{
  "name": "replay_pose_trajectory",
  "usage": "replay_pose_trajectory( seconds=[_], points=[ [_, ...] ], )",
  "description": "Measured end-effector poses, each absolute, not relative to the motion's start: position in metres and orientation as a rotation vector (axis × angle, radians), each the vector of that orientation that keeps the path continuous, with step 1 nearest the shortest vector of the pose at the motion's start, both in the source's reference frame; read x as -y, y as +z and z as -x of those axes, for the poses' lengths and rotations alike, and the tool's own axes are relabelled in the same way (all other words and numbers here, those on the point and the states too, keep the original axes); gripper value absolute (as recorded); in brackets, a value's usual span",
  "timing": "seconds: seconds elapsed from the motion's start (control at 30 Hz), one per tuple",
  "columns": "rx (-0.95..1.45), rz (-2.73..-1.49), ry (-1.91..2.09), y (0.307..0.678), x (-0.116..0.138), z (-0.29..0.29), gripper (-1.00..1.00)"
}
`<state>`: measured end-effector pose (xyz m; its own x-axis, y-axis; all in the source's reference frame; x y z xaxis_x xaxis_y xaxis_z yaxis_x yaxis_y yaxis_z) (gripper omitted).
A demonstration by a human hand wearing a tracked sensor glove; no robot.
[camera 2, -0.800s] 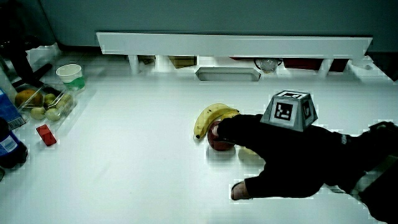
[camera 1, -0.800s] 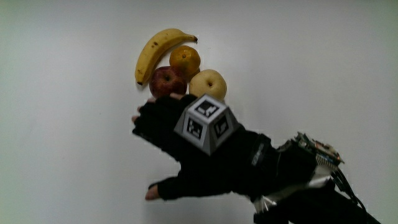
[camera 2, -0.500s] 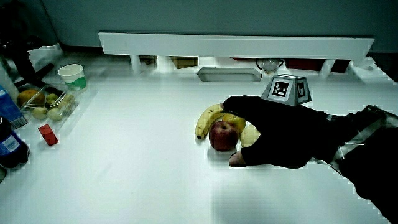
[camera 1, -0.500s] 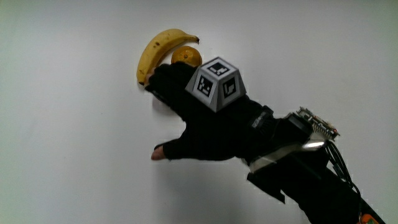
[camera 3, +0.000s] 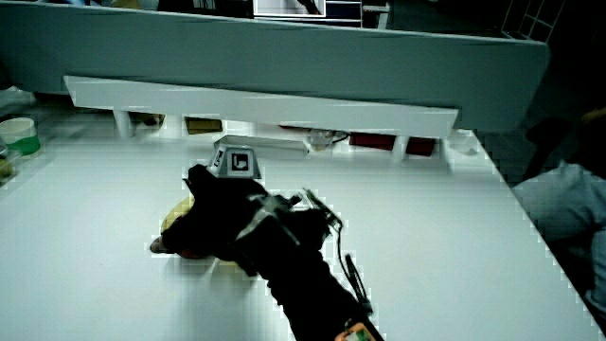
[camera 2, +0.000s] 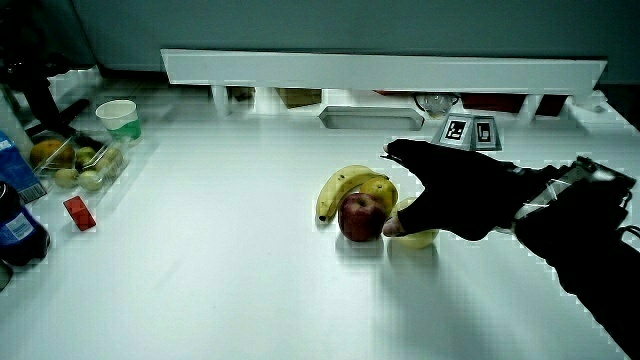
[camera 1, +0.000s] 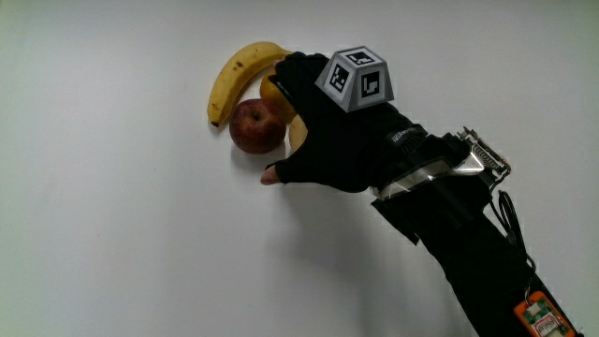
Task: Pick pear no leg
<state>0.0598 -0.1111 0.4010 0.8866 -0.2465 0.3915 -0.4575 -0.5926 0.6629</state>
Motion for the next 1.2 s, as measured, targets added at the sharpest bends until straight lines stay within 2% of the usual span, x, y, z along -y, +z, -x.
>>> replay_pose_trajectory(
  seconds=[0.53, 1.03, 1.2],
  points=[
    [0.346, -2.125, 0.24, 0.451, 0.117, -0.079, 0.0],
    [0.33, -2.152, 0.225, 0.462, 0.116, -0.08, 0.0],
    [0.324, -2.187, 0.252, 0.462, 0.117, -0.081, 0.29]
  ],
)
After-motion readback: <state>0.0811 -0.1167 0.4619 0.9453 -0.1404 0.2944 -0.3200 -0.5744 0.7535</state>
